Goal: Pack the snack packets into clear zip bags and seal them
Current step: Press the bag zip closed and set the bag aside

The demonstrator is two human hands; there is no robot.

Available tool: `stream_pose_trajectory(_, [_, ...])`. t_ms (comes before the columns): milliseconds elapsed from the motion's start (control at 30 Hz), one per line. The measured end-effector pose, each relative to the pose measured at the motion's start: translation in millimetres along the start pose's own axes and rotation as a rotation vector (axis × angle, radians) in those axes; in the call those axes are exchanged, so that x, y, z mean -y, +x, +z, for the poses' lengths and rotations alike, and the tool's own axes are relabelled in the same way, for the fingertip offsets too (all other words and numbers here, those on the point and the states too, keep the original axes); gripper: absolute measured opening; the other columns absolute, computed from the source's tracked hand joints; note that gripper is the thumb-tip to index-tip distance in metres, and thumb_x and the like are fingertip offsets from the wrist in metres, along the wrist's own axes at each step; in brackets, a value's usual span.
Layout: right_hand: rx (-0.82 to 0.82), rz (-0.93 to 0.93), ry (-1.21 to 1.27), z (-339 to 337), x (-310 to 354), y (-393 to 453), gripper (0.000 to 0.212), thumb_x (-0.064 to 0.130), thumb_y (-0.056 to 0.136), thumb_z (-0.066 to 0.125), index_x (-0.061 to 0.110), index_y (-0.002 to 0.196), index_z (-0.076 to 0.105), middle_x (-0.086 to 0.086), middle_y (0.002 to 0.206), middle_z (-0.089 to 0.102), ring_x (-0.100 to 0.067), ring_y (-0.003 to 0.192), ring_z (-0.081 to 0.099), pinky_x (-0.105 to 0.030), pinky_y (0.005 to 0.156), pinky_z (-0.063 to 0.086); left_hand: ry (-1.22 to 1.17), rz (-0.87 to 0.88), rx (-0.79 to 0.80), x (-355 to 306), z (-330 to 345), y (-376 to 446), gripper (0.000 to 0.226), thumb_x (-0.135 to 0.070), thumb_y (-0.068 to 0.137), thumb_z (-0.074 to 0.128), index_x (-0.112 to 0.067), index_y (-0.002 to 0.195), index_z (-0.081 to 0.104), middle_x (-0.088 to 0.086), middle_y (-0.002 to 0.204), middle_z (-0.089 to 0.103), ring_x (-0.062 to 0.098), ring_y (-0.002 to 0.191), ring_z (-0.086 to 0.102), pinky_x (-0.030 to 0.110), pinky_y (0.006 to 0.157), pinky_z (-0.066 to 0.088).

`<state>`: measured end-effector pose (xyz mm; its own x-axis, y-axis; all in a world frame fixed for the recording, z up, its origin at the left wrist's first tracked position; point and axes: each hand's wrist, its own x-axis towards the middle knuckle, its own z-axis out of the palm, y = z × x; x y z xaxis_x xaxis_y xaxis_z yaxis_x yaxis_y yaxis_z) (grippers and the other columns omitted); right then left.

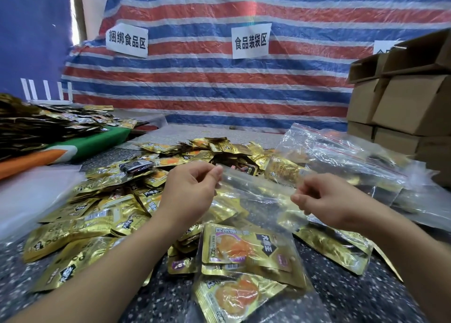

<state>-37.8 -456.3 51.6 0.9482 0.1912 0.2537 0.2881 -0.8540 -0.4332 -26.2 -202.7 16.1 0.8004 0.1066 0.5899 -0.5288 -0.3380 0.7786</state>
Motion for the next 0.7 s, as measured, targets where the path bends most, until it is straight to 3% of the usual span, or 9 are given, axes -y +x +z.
stream_pose_trajectory(167, [-0.041, 0.003, 0.157, 1, -4, -1, 0.019, 0.022, 0.092, 0.068, 0.017, 0.074, 0.065, 0.000, 0.065, 0.068, -0.014, 0.064, 0.063, -0.038, 0.071, 0.053, -0.048, -0.024, -0.001, 5, -1, 2, 0.027, -0.018, 0.097, 0.060, -0.017, 0.073, 0.074, 0.005, 0.065, 0.067, 0.009, 0.056, 0.059, 0.026, 0.054, 0.050])
stream_pose_trajectory(367, [-0.099, -0.014, 0.215, 1, -7, -3, 0.016, 0.021, 0.089, 0.072, 0.017, 0.074, 0.068, 0.000, 0.061, 0.070, -0.013, 0.056, 0.067, -0.031, 0.058, 0.054, -0.075, -0.029, -0.006, 7, 0, 4, 0.026, -0.018, 0.097, 0.060, -0.013, 0.076, 0.074, 0.005, 0.061, 0.066, 0.006, 0.053, 0.058, 0.013, 0.050, 0.044])
stream_pose_trajectory(567, [-0.153, -0.041, 0.229, 6, -10, -4, 0.020, 0.019, 0.088, 0.072, 0.016, 0.070, 0.065, -0.002, 0.058, 0.068, -0.014, 0.050, 0.066, -0.024, 0.049, 0.046, -0.083, -0.048, 0.046, 7, 0, 4, 0.026, -0.017, 0.099, 0.057, -0.009, 0.079, 0.072, 0.014, 0.065, 0.066, 0.011, 0.053, 0.058, 0.015, 0.051, 0.042])
stream_pose_trajectory(700, [-0.142, -0.064, 0.256, 5, -14, -6, 0.020, 0.017, 0.089, 0.071, 0.009, 0.072, 0.064, -0.006, 0.058, 0.065, -0.016, 0.052, 0.066, -0.026, 0.051, 0.047, -0.091, -0.054, 0.069, 4, 0, 4, 0.017, -0.014, 0.097, 0.059, -0.015, 0.084, 0.070, 0.013, 0.073, 0.070, 0.028, 0.064, 0.064, 0.030, 0.057, 0.047])
